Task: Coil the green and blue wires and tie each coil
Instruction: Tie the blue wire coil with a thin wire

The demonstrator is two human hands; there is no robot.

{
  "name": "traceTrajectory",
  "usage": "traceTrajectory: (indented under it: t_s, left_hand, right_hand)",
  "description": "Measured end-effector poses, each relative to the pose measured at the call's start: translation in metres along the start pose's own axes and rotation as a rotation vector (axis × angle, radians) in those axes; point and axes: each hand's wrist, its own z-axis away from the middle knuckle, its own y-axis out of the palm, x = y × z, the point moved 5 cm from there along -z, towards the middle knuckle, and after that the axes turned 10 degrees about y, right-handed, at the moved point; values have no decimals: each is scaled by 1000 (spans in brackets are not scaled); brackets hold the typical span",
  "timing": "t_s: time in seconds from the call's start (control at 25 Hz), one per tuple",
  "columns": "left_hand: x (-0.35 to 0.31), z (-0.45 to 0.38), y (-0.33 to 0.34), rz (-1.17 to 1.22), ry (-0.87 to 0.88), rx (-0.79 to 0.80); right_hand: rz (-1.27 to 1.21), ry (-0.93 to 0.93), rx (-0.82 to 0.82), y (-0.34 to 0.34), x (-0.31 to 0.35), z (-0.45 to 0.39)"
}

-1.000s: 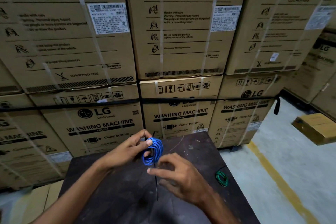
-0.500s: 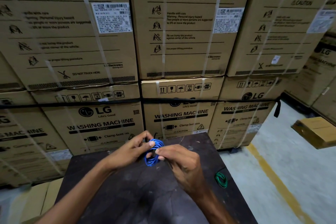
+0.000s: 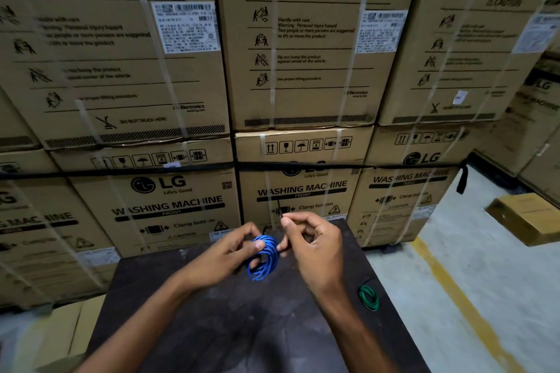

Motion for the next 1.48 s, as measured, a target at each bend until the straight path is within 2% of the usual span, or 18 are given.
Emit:
traceTrajectory:
  t_s: [0.2, 0.44, 0.68, 1.12, 1.48]
  left_hand:
    - [-3, 1, 1, -1, 1, -5]
    - [-4, 4, 3, 27, 25, -35]
    - [-11, 5, 0, -10, 68, -51]
    - [-17, 4, 2, -14, 73, -20]
    - [-29, 5, 5, -162, 116, 11]
  right_hand:
    - [32, 21, 5, -3, 7, -1]
    - [373, 90, 61, -12, 3, 1]
    - [573, -119, 71, -11, 23, 14]
    - [660, -187, 56, -9, 31, 17]
    - [679, -178, 53, -5, 27, 11]
